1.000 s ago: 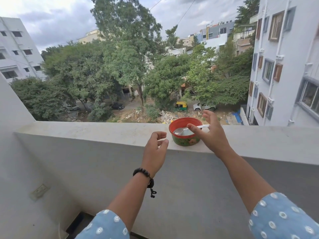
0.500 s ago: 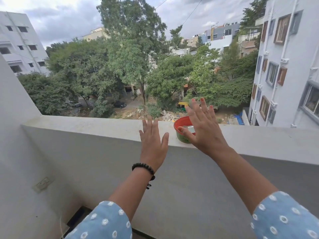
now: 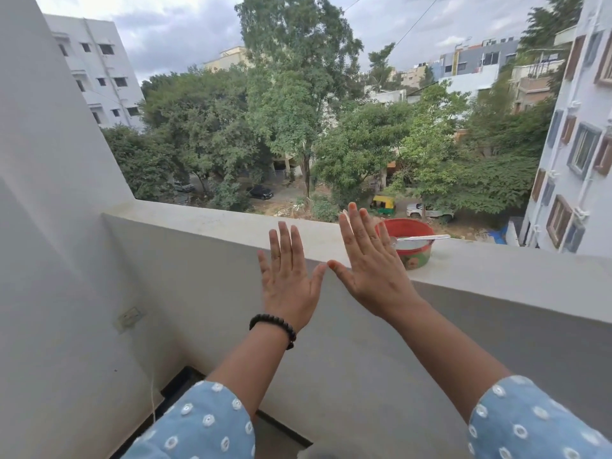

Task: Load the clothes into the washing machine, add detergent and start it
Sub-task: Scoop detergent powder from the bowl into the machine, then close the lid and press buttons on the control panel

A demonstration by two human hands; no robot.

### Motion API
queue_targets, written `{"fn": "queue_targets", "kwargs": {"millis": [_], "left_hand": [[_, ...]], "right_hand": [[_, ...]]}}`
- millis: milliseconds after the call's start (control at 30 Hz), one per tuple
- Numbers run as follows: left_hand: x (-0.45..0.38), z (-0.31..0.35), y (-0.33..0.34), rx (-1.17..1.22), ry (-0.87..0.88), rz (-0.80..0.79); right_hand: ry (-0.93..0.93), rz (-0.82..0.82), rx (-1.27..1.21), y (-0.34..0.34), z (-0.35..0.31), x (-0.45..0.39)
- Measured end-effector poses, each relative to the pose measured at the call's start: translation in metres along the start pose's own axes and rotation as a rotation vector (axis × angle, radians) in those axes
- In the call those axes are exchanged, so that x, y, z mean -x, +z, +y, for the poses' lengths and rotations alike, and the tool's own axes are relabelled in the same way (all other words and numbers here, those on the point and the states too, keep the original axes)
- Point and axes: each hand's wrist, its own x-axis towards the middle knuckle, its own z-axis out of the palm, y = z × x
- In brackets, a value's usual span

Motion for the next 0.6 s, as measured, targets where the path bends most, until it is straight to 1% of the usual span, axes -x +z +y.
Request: {"fn": "queue_targets", "kwargs": {"millis": [267,500,600], "left_hand": [[0.032,-0.057,-0.004,-0.140,-0.125,-0.032],[0.075,-0.108,0.000,-0.248,-0.211,0.033],[0.094,-0.123,-0.006,-0.260,-0.232,0.011]], "right_hand": [[-0.096,-0.051,-0.088,0.040,-0.053,-0.003],[-0.146,-0.115,-0.176,0.073,-0.101,0.002],[-0.161,-0.145,-0.190,0.083,-0.124,0.007]]}}
